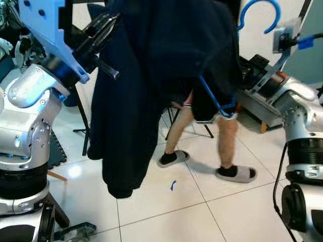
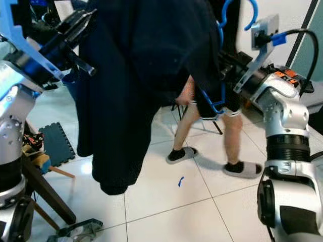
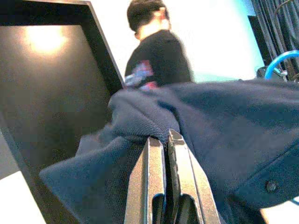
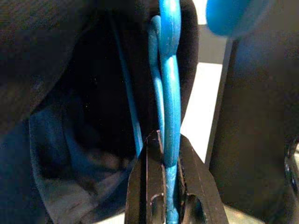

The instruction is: Hang hanger

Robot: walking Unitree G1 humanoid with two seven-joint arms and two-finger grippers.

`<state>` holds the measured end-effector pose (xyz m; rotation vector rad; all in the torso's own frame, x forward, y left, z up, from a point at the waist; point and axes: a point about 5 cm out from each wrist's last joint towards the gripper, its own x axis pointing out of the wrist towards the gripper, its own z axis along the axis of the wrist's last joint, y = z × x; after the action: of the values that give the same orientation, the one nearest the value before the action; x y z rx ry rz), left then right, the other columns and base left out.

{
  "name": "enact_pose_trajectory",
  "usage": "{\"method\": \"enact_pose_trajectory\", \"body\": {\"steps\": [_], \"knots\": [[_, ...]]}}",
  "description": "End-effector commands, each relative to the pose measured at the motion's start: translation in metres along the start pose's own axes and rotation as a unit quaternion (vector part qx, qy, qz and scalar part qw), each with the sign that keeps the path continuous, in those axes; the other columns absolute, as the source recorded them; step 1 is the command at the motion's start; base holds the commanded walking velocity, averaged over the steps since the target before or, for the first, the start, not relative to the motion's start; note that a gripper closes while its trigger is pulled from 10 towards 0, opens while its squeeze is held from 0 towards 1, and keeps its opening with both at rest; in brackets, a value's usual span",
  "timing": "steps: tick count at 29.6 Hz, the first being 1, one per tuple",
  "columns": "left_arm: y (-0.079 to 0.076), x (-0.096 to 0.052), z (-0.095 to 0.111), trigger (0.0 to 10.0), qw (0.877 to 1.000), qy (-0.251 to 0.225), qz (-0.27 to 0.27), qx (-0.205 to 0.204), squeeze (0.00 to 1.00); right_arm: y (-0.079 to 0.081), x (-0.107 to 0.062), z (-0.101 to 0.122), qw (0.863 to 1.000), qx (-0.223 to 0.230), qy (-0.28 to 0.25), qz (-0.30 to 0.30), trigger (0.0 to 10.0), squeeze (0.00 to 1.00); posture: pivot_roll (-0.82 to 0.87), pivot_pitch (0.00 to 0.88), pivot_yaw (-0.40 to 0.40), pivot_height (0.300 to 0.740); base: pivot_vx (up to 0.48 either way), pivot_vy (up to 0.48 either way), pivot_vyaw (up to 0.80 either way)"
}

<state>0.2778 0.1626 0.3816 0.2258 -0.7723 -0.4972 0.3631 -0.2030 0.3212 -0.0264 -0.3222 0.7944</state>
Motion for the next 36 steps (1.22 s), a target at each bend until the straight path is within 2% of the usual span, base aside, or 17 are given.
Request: {"method": "enact_pose_trajectory", "body": {"steps": [1,8,9,12,13,15,17,18,19,22,24,27,28,35,36], "knots": [[0.003,0.000,0.013,4.7,0.999,-0.030,0.002,0.016,0.00,-0.002,-0.002,-0.009,1.000,0.002,0.018,-0.022,10.0,0.00,0.01,0.000,0.018,0.740,0.000,0.000,0.00],[0.008,-0.004,0.013,4.9,0.999,-0.026,0.002,0.024,0.00,-0.016,-0.004,-0.012,0.996,0.020,0.025,-0.086,10.0,0.00,0.01,0.000,0.015,0.740,0.000,0.000,0.00],[0.008,-0.005,0.012,5.4,0.999,-0.024,0.001,0.030,0.00,-0.018,-0.005,-0.015,0.994,0.024,0.037,-0.096,10.0,0.00,0.02,0.000,0.013,0.740,0.000,0.000,0.00],[0.008,-0.005,0.012,5.4,0.999,-0.024,0.001,0.030,0.00,-0.018,-0.005,-0.015,0.994,0.024,0.037,-0.096,10.0,0.00,0.02,0.000,0.013,0.740,0.000,0.000,0.00],[0.008,-0.005,0.011,6.0,0.999,-0.019,-0.003,0.038,0.00,-0.015,-0.003,-0.018,0.995,0.025,0.043,-0.081,10.0,0.00,0.02,0.000,0.013,0.740,0.000,0.000,0.00],[0.008,-0.005,0.011,6.0,0.999,-0.019,-0.003,0.038,0.00,-0.015,-0.003,-0.018,0.995,0.025,0.043,-0.081,10.0,0.00,0.02,0.000,0.013,0.740,0.000,0.000,0.00],[-0.007,-0.008,0.002,9.0,0.998,0.000,-0.055,0.030,0.00,0.000,0.004,-0.011,0.999,0.041,-0.004,-0.018,10.0,0.00,0.02,0.000,0.014,0.740,0.000,0.000,0.00],[-0.014,-0.009,-0.001,9.0,0.997,0.008,-0.078,0.024,0.00,0.004,0.006,-0.007,0.998,0.049,-0.027,0.000,10.0,0.00,0.02,0.000,0.014,0.740,0.000,0.000,0.00],[-0.014,-0.009,-0.001,9.0,0.997,0.008,-0.078,0.024,0.00,0.004,0.006,-0.007,0.998,0.049,-0.027,0.000,10.0,0.00,0.02,0.000,0.014,0.740,0.000,0.000,0.00],[-0.030,-0.013,-0.010,9.1,0.993,0.024,-0.111,0.019,0.00,0.012,0.009,0.006,0.994,0.075,-0.073,0.042,10.0,0.00,0.02,0.000,0.013,0.740,0.000,0.000,0.00],[-0.030,-0.013,-0.011,9.4,0.993,0.025,-0.111,0.020,0.00,0.015,0.008,0.007,0.993,0.074,-0.075,0.052,10.0,0.00,0.02,0.000,0.012,0.740,0.000,0.000,0.00],[-0.027,-0.014,-0.015,9.6,0.993,0.037,-0.106,0.034,0.00,0.020,0.007,0.010,0.989,0.083,-0.091,0.077,10.0,0.00,0.02,0.000,0.014,0.740,0.000,0.000,0.00],[-0.024,-0.015,-0.018,10.0,0.993,0.047,-0.096,0.043,0.00,0.020,0.007,0.012,0.988,0.087,-0.098,0.078,10.0,0.00,0.02,0.000,0.015,0.740,0.000,0.000,0.00],[-0.009,-0.017,-0.026,10.0,0.995,0.070,-0.045,0.059,0.02,0.022,0.007,0.015,0.985,0.099,-0.114,0.082,10.0,0.00,0.01,0.000,0.017,0.740,0.000,0.000,0.00],[-0.006,-0.017,-0.027,10.0,0.995,0.071,-0.033,0.057,0.67,0.023,0.007,0.016,0.985,0.101,-0.116,0.083,10.0,0.00,0.01,0.000,0.018,0.740,0.000,0.000,0.00]]}}
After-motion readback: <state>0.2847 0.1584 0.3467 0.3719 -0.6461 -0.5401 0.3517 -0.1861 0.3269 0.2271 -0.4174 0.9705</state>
